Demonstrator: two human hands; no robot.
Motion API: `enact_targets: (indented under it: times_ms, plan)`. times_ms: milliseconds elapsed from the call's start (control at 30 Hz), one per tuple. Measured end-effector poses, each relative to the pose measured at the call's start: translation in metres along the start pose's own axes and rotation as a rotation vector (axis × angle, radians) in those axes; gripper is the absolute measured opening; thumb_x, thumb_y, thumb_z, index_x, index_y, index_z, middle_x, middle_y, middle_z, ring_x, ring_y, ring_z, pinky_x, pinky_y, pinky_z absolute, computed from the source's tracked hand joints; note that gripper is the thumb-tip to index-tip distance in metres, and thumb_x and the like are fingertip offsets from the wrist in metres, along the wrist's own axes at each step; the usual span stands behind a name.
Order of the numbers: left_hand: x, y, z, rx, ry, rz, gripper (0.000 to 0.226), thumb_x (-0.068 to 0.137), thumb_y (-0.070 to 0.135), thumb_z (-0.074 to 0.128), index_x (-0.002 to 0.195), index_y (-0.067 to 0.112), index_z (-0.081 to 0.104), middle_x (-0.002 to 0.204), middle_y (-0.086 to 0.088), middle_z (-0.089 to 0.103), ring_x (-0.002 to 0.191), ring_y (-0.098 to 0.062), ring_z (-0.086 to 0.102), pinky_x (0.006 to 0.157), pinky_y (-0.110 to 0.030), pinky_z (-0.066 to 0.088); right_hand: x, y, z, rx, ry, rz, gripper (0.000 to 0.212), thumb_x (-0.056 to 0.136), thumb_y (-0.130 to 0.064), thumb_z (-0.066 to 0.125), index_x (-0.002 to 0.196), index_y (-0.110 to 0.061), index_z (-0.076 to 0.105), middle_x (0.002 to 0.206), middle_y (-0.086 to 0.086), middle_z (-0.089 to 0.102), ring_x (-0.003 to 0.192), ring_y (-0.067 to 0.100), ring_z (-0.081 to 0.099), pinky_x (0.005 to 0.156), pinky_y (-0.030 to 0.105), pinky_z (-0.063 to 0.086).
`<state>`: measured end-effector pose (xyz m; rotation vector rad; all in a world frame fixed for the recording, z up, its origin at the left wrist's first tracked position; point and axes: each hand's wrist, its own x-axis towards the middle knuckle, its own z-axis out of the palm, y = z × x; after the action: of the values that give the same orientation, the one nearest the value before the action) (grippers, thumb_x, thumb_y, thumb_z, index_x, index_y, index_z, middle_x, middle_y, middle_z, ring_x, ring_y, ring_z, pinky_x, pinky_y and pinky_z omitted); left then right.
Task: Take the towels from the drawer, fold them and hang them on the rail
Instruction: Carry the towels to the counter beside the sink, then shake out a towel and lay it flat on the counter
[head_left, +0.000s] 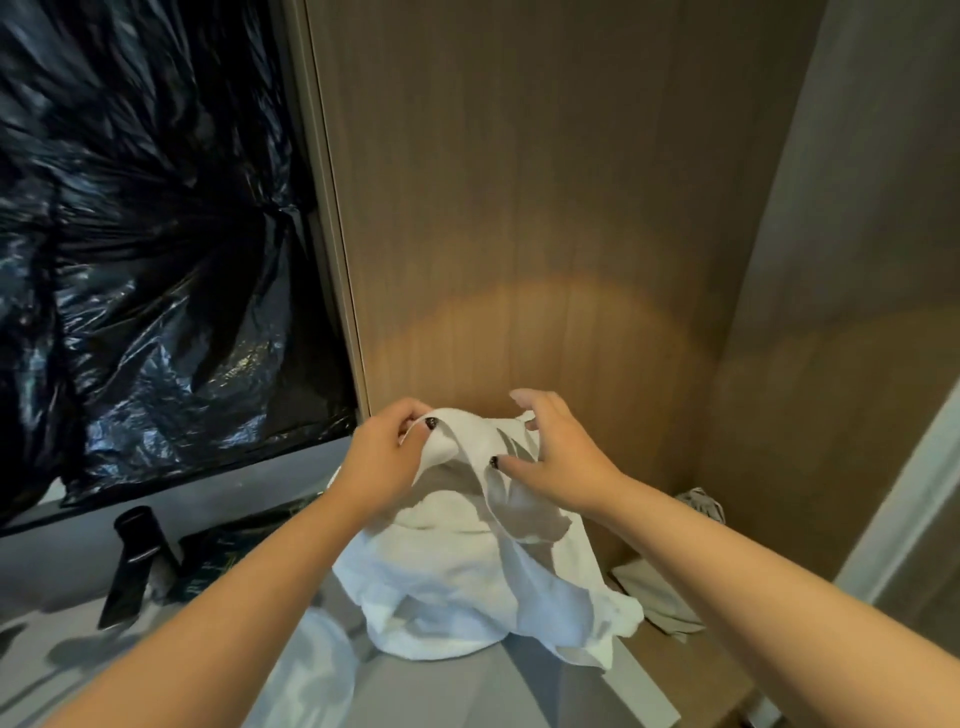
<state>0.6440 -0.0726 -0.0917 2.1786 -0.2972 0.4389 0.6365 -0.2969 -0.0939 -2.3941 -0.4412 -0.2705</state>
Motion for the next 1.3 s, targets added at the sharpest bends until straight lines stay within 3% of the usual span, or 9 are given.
enact_targets:
  times_ms: [100, 300, 367, 533, 700, 833, 1033, 1133, 1300]
  plan:
    - [-0.004, 0.032, -0.004, -0.151, 0.072, 0.050, 0.020, 0.099, 0.015, 0.052, 0.086, 0.026, 0.063, 0.078, 0.012, 0.066, 0.070, 0.002, 0.057, 0.062, -0.010, 0.043, 0.008, -0.019, -0.007, -0.035, 0.009, -0.086, 0.072, 0.085, -0.037, 0.072, 0.144, -0.018, 0.036, 0.145, 0.002, 0.039, 0.130, 0.017, 0.041, 0.106, 0.033, 0.038]
    - [-0.015, 0.081, -0.003, -0.454, 0.228, -0.028, 0.012, 0.100, 0.018, 0.051, 0.095, 0.018, 0.062, 0.086, -0.006, 0.069, 0.072, -0.008, 0.061, 0.063, -0.024, 0.050, 0.017, -0.057, -0.033, 0.045, 0.116, -0.147, 0.013, 0.090, -0.029, 0.062, 0.096, -0.024, 0.052, 0.096, -0.003, 0.058, 0.091, 0.021, 0.056, 0.067, 0.032, 0.038]
    - [-0.019, 0.092, -0.002, -0.467, 0.275, -0.064, 0.012, 0.100, 0.022, 0.051, 0.095, 0.020, 0.061, 0.089, -0.002, 0.068, 0.077, -0.009, 0.062, 0.065, -0.024, 0.048, 0.017, -0.067, -0.051, -0.029, 0.141, -0.175, 0.018, 0.092, -0.023, 0.059, 0.082, -0.024, 0.043, 0.086, 0.000, 0.058, 0.084, 0.027, 0.056, 0.065, 0.038, 0.042]
    - [-0.018, 0.110, -0.016, -0.404, 0.317, -0.134, 0.019, 0.100, 0.035, 0.050, 0.095, 0.019, 0.061, 0.091, 0.000, 0.062, 0.080, -0.015, 0.057, 0.063, -0.027, 0.044, 0.012, -0.095, -0.090, -0.351, 0.206, -0.301, 0.012, 0.092, -0.028, 0.055, 0.099, -0.018, 0.054, 0.097, 0.003, 0.064, 0.087, 0.031, 0.058, 0.065, 0.039, 0.044]
    - [-0.028, 0.135, -0.037, -0.328, 0.255, -0.038, 0.037, 0.092, 0.055, 0.056, 0.089, 0.018, 0.061, 0.084, 0.006, 0.062, 0.067, -0.001, 0.056, 0.054, -0.014, 0.041, -0.006, -0.127, -0.134, -0.654, 0.324, -0.444, 0.024, 0.096, -0.038, 0.051, 0.105, -0.017, 0.054, 0.096, 0.003, 0.059, 0.084, 0.033, 0.059, 0.063, 0.036, 0.039]
    - [-0.051, 0.150, -0.054, -0.304, 0.214, 0.060, 0.033, 0.075, 0.041, 0.081, 0.088, 0.019, 0.060, 0.075, 0.007, 0.062, 0.062, 0.000, 0.059, 0.048, -0.013, 0.043, -0.024, -0.161, -0.157, -0.843, 0.382, -0.479, 0.028, 0.098, -0.041, 0.048, 0.111, -0.017, 0.053, 0.098, 0.003, 0.056, 0.081, 0.034, 0.059, 0.060, 0.034, 0.036]
    - [-0.108, 0.138, -0.058, -0.098, 0.228, -0.009, 0.028, 0.097, 0.025, 0.055, 0.077, 0.010, 0.042, 0.079, -0.003, 0.050, 0.069, -0.021, 0.048, 0.062, -0.033, 0.039, -0.067, -0.210, -0.183, -0.752, 0.535, -0.405, 0.020, 0.093, -0.032, 0.055, 0.102, -0.014, 0.057, 0.095, 0.004, 0.057, 0.081, 0.035, 0.057, 0.063, 0.037, 0.041]
    - [-0.136, 0.141, -0.053, -0.110, 0.183, -0.071, 0.021, 0.102, 0.028, 0.047, 0.095, 0.009, 0.055, 0.100, -0.005, 0.054, 0.090, -0.026, 0.056, 0.082, -0.040, 0.049, -0.093, -0.228, -0.188, -0.692, 0.577, -0.319, 0.019, 0.090, -0.031, 0.056, 0.100, -0.015, 0.058, 0.095, 0.004, 0.058, 0.078, 0.031, 0.051, 0.063, 0.034, 0.033]
    - [-0.205, 0.143, -0.039, -0.261, 0.127, 0.018, 0.012, 0.092, 0.025, 0.061, 0.090, 0.031, 0.050, 0.101, 0.012, 0.046, 0.090, -0.006, 0.052, 0.070, -0.018, 0.040, -0.147, -0.238, -0.188, -0.639, 0.633, -0.176, 0.015, 0.089, -0.032, 0.056, 0.095, -0.018, 0.059, 0.089, 0.000, 0.057, 0.077, 0.030, 0.051, 0.061, 0.033, 0.032]
